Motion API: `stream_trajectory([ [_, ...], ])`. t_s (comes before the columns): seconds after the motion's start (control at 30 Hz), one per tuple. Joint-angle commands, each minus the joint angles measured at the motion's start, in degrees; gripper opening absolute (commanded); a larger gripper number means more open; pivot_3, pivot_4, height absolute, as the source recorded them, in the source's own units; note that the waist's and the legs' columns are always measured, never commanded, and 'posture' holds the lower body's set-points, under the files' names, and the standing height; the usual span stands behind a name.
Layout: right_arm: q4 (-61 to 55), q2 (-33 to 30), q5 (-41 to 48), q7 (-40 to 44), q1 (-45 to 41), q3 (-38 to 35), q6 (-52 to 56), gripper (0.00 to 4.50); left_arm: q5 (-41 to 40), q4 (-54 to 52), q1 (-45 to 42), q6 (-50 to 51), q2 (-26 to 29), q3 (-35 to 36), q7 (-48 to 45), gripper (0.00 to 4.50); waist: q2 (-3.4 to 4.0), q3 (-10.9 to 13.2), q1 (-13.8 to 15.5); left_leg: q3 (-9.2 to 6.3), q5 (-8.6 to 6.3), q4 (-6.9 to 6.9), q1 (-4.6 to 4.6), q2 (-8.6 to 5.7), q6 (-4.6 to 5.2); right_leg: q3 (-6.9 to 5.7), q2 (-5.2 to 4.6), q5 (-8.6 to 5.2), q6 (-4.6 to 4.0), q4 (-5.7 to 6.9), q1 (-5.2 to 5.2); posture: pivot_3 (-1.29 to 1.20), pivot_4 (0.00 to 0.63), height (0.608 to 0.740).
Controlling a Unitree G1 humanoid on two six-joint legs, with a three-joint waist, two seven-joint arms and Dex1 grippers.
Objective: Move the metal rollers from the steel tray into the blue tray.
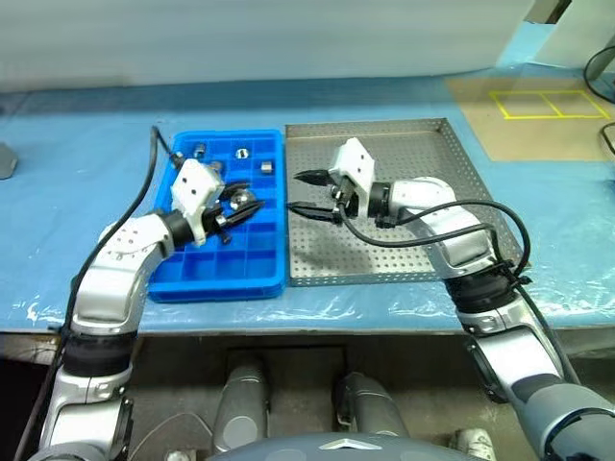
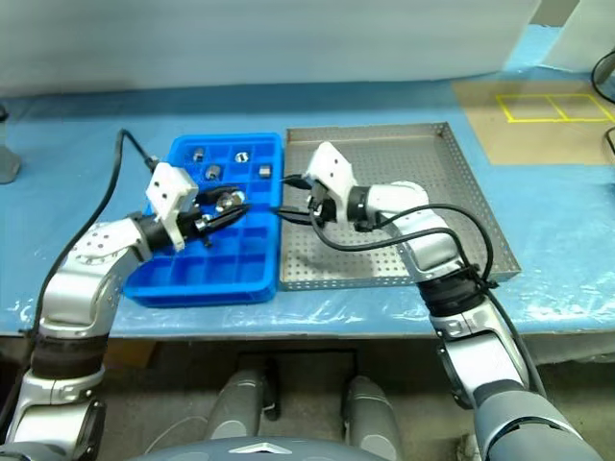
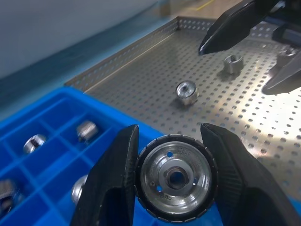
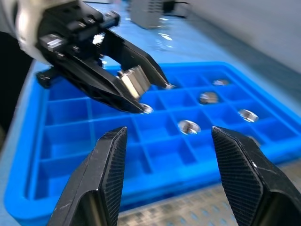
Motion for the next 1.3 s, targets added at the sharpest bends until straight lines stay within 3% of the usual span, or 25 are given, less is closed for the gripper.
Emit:
stream_trajectory([
  [0.03, 2.2, 1.46, -0.41, 2.85, -2.01, 0.95, -2.95, 2.91, -1.28, -5.8, 3.49, 1.97, 1.07, 3.74, 3.68, 1.73, -0.01, 0.01, 0.9, 0.0, 0.01, -0.02, -0.03, 0.0, -0.01, 0.0, 0.0, 0.0, 0.0, 0.01, -0.04, 0.2, 0.15, 0.74],
  [0.43, 4.78, 4.67, -2.14, 5.02, -2.07, 1.64, -4.24, 2.91, -3.04, -9.17, 18.91, 1.48, 7.46, 7.96, 3.78, 1.73, -0.03, -0.01, 2.57, -0.04, 0.19, -0.29, -0.06, 0.0, -0.31, 0.02, 0.04, 0.0, 0.0, 0.05, -0.28, 0.23, 0.15, 0.74],
  [0.83, 3.98, 4.21, -3.42, 3.59, -0.93, 0.83, -3.85, 2.91, -3.8, -5.33, 16.51, 3.32, 7.22, 3.36, 4.66, 1.73, -0.05, -0.02, 2.52, -0.04, 0.26, -0.32, -0.05, 0.0, -0.43, 0.04, 0.06, 0.0, 0.01, 0.11, -0.33, 0.18, 0.15, 0.74],
  [1.07, 3.46, 3.42, -3.72, 2.26, -0.16, 0.37, -3.52, 2.91, -2.43, -2.81, 16.5, 3.35, 10.83, 1.94, 2.99, 4.02, -0.06, -0.03, 2.29, -0.04, 0.38, -0.32, -0.02, 0.01, -0.62, 0.06, 0.1, 0.0, 0.01, 0.13, -0.33, 0.16, 0.15, 0.74],
  [1.3, 3.98, 2.79, -3.71, 0.02, -0.03, -1.36, -3.37, 2.91, -5.93, -2.48, 6.32, 2.96, 9.77, 3.49, 4.41, 4.02, -0.07, -0.03, 2.74, -0.04, 0.42, -0.33, 0.0, 0.01, -0.68, 0.08, 0.11, 0.0, 0.0, 0.2, -0.34, 0.13, 0.15, 0.74],
])
